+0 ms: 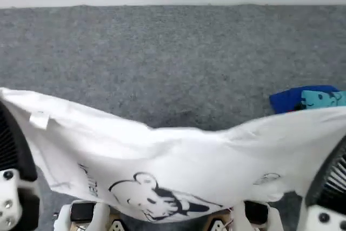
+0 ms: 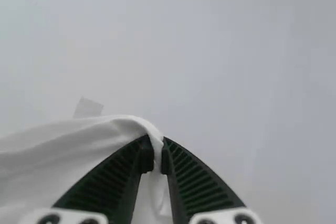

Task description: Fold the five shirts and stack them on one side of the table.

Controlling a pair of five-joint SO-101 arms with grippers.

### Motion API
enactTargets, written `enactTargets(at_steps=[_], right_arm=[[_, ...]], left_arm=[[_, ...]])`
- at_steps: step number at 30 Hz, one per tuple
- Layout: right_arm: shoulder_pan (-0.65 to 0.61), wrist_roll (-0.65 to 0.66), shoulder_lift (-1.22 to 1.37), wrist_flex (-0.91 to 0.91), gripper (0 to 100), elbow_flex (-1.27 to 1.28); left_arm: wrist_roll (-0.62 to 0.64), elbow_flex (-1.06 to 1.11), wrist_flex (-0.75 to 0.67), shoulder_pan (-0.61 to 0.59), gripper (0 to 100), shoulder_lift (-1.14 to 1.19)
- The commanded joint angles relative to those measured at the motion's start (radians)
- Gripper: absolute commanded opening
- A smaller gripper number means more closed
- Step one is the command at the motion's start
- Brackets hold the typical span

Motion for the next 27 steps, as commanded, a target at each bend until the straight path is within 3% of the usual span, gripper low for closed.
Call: enactTargets(at_steps=[1, 9, 12, 20, 27], right_arm=[[0.008, -0.012, 0.084, 0.025, 0.9, 0.003], [-0.005, -0.009, 0.36, 0.053, 0.9, 0.003], [-0.07, -0.003, 0.484, 0.054, 0.9, 0.003], [-0.186, 0.037, 0.872, 0.015, 0.9, -0.003], [-0.228, 0.031, 1.092, -0.245, 0.9, -0.005]], left_arm=[[-0.011, 0.074, 0.008, -0.011, 2, 0.005], [-0.015, 0.344, -0.078, -0.011, 2, 0.005], [-0.017, 0.483, -0.16, -0.011, 2, 0.005], [-0.018, 0.892, -0.502, -0.011, 2, 0.008], [-0.06, 1.063, -0.858, -0.011, 2, 0.255]])
